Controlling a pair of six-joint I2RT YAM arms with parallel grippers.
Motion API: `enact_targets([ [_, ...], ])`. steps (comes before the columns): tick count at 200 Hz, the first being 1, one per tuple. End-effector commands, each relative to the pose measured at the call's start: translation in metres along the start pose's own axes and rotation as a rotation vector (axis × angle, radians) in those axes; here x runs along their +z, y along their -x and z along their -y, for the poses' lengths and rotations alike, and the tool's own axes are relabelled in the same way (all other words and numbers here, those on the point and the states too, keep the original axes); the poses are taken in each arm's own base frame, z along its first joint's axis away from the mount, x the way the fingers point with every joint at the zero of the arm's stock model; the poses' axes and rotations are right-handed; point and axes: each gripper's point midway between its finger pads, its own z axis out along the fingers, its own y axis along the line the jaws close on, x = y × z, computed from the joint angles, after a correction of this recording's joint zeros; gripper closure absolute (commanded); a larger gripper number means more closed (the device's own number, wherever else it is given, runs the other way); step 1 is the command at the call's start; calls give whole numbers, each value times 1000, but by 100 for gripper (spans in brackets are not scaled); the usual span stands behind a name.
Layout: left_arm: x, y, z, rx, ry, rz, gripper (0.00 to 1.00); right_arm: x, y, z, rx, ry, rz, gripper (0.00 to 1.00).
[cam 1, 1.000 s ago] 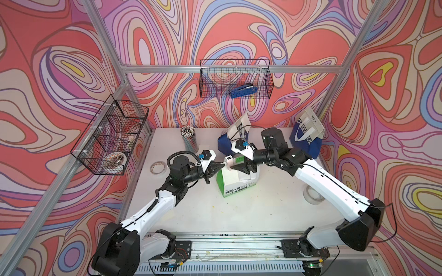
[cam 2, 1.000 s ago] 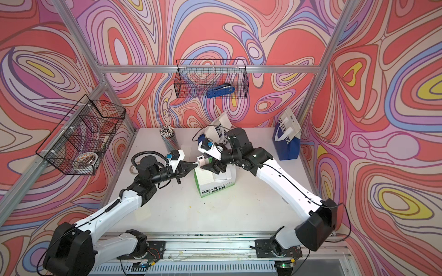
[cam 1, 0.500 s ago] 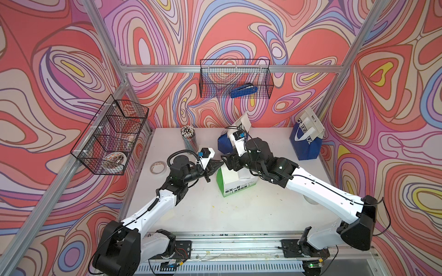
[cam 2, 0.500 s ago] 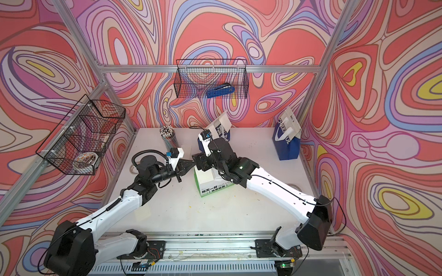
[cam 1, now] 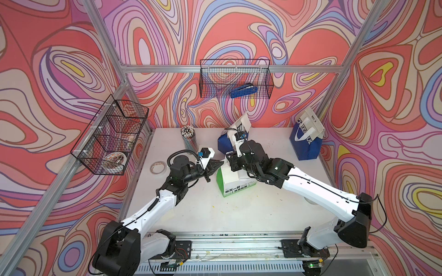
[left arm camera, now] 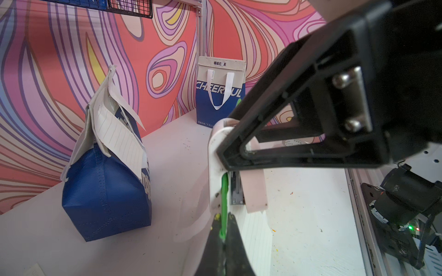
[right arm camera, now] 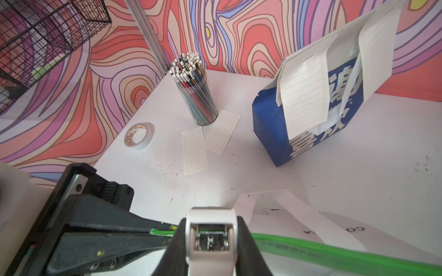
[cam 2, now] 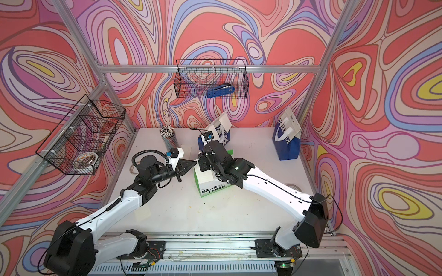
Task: Staple the receipts to the bags
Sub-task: Pick up the stapler from the takeout bag.
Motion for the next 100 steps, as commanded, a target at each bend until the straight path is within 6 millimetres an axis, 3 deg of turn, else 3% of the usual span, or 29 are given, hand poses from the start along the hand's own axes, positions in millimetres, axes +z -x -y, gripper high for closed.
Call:
enact_targets([
  [1, -1, -3, 0, -1, 8, -18, 100, -25, 41, 7, 5, -39, 139, 80],
  [38, -3, -2, -4, 3, 39, -17, 100, -54, 64, 45, -105, -168, 224, 81],
  [60, -3, 0, -6, 1, 56, -13, 100, -64, 62, 104, 12, -262, 181, 82],
  [81, -3, 2, -7, 3, 61, -9, 100, -74, 37, 174, 133, -446, 72, 86],
  [100, -3, 6, -8, 6, 63, -4, 100, -75, -10, 226, 271, -568, -93, 87],
])
